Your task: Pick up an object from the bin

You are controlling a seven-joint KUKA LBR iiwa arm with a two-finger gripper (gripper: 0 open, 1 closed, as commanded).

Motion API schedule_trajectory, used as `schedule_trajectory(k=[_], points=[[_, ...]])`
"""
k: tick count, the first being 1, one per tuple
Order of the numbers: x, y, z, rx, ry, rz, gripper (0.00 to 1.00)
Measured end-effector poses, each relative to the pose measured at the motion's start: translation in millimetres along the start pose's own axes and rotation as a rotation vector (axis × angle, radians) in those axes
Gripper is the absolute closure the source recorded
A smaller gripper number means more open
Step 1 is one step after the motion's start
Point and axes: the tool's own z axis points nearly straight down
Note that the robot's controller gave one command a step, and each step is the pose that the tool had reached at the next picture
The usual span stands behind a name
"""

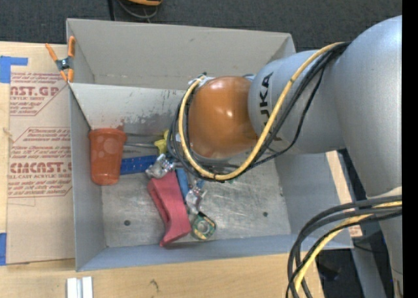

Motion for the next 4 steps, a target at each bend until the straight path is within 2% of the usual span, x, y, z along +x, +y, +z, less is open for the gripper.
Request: schedule_trajectory(k=[1,2,3,4], points=[[-0.3,0.2,0.1,0.0,-0.002,0.001,0.0],[13.7,-6.1,-15.2,0.002,0.009,-0.038,0.0],[31.0,7.3,-31.2,-0.018,0.035,-0.209,0.0],[24.6,55.8,24.3,-0.028,0.044,-0.446,1.0]])
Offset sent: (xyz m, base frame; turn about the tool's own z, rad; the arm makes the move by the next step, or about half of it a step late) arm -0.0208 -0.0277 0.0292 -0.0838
